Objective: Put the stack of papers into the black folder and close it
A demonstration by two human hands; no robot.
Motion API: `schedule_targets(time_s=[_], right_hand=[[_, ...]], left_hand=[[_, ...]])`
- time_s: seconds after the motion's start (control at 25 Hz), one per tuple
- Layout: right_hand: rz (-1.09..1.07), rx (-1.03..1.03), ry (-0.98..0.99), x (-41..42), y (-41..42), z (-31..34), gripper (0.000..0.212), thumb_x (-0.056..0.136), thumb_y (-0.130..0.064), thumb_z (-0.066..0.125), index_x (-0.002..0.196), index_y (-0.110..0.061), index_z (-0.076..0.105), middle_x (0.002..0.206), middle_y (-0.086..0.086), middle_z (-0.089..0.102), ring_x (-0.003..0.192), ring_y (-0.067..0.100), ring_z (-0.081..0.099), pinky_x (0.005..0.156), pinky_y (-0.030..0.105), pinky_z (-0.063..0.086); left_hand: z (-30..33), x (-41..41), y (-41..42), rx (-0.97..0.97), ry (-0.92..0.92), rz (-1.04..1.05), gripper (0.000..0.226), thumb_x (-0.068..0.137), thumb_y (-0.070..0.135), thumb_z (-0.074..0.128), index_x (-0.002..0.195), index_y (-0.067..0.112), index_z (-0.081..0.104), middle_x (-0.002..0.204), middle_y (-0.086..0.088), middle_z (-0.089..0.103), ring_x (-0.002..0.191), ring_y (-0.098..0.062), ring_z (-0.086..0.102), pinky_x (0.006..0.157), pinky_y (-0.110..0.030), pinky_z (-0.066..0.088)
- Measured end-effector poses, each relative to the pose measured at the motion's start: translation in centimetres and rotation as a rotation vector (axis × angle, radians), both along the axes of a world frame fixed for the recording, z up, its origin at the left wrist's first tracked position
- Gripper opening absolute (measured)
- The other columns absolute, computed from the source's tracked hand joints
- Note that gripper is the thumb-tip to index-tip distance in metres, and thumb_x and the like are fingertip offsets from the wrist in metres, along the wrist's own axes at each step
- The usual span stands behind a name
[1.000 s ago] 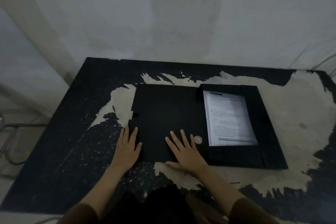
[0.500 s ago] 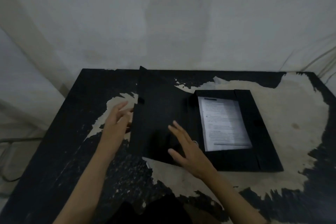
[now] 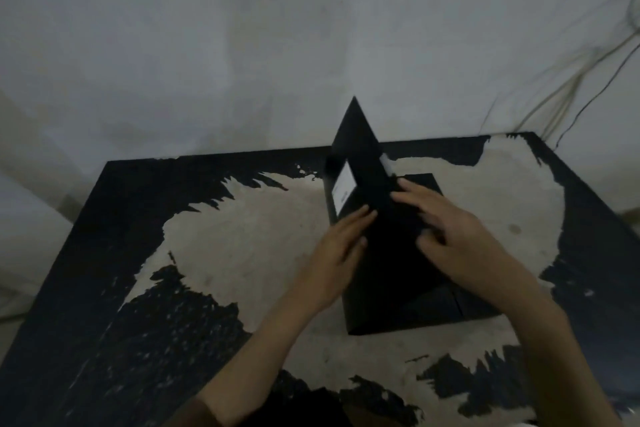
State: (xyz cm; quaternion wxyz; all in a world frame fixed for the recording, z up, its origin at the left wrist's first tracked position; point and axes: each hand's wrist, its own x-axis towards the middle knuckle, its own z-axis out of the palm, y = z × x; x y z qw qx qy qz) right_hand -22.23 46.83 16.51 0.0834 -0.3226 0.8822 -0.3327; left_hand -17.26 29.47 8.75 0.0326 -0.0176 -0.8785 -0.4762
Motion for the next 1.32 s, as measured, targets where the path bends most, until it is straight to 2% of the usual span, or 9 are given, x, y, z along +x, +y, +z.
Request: schedule_targets(time_s=[0.04,0.08,0.24,0.4,0.6,0.76,0.88,1.12,1.32], right_hand=[[-0.067,0.031,0.02,-0.6,1.5,-0.5,0.06,0.085,0.009,0.05,0.134,-0.024,0.045,0.144,-0.018,0.028,0.129,-0.001,0.03,0.093,-0.004,0.033],[-0.142,0.054,0.035,-1.2,2.8,-1.3,0.058,0.086,0.01,0.049,0.135,-0.021,0.045,0.146,-0.014,0.029,0.128,0.001,0.031,0.091,0.0,0.034],[-0.454,0.133,0.044,-2.9,6.7,-6.8,0.045,0.091,0.003,0.048,0.133,-0.013,0.048,0.152,0.004,0.03,0.127,0.026,0.043,0.101,0.037,0.041],[-0.58,0.149,0.0,-3.5,8.2,-13.0,0.039,0.091,-0.001,0.051,0.13,-0.007,0.05,0.148,0.014,0.035,0.127,0.033,0.045,0.103,0.039,0.039],[-0.631,0.296,0.012,-4.4,8.2,-16.8,0.042,0.091,-0.005,0.051,0.133,-0.01,0.047,0.145,0.018,0.04,0.13,0.036,0.041,0.108,0.051,0.035],[-0.584,0.434,-0.043,-5.0,7.2,-18.3,0.058,0.096,-0.01,0.033,0.149,-0.014,0.011,0.16,0.01,0.01,0.147,0.026,0.009,0.118,0.049,0.016],[-0.552,0.53,-0.055,-5.5,7.2,-18.6,0.062,0.095,-0.013,0.031,0.149,-0.013,-0.001,0.161,0.005,0.0,0.148,0.022,0.002,0.117,0.05,0.02],[-0.511,0.7,-0.124,-6.2,6.5,-16.1,0.066,0.094,-0.017,0.037,0.149,-0.014,0.0,0.161,0.004,0.001,0.147,0.022,0.005,0.118,0.051,0.011],[-0.438,0.928,-0.185,-8.6,4.4,-10.8,0.049,0.093,-0.029,0.04,0.139,-0.014,0.033,0.152,0.006,0.03,0.142,0.025,0.019,0.115,0.061,0.009]], left_hand=[[-1.6,-0.4,0.5,-0.116,-0.057,-0.064,0.053,0.1,0.019,0.039,0.149,0.031,0.025,0.161,0.009,0.018,0.148,-0.011,0.018,0.121,-0.036,0.021],[-3.2,-0.7,0.8,-0.224,-0.118,-0.129,0.056,0.1,0.023,0.038,0.151,0.031,0.016,0.163,0.009,0.007,0.15,-0.014,0.01,0.124,-0.037,0.017],[-7.4,-1.4,1.6,-0.536,-0.287,-0.295,0.065,0.1,0.036,0.033,0.152,0.029,-0.004,0.163,0.004,-0.013,0.151,-0.02,-0.007,0.124,-0.039,0.006],[-8.3,-2.5,2.7,-0.673,-0.369,-0.348,0.066,0.1,0.04,0.032,0.153,0.029,-0.006,0.163,0.003,-0.016,0.15,-0.022,-0.015,0.123,-0.044,-0.001],[-8.4,-3.0,3.4,-0.731,-0.449,-0.359,0.068,0.099,0.042,0.031,0.153,0.027,-0.007,0.162,0.003,-0.018,0.149,-0.024,-0.019,0.124,-0.046,-0.004],[-8.4,-3.3,3.4,-0.735,-0.487,-0.384,0.068,0.099,0.043,0.03,0.153,0.027,-0.008,0.162,0.002,-0.02,0.148,-0.023,-0.021,0.123,-0.046,-0.006],[-8.3,-3.7,3.5,-0.756,-0.525,-0.406,0.069,0.099,0.043,0.031,0.152,0.027,-0.009,0.161,0.002,-0.021,0.148,-0.024,-0.022,0.123,-0.046,-0.006],[-6.9,-4.4,3.2,-0.746,-0.577,-0.443,0.069,0.099,0.037,0.037,0.153,0.027,-0.005,0.162,0.002,-0.017,0.149,-0.024,-0.018,0.123,-0.05,-0.004],[-3.3,-5.4,0.9,-0.607,-0.515,-0.385,0.052,0.101,0.03,0.034,0.151,0.022,0.023,0.164,0.001,0.006,0.15,-0.022,0.01,0.124,-0.041,0.014]])
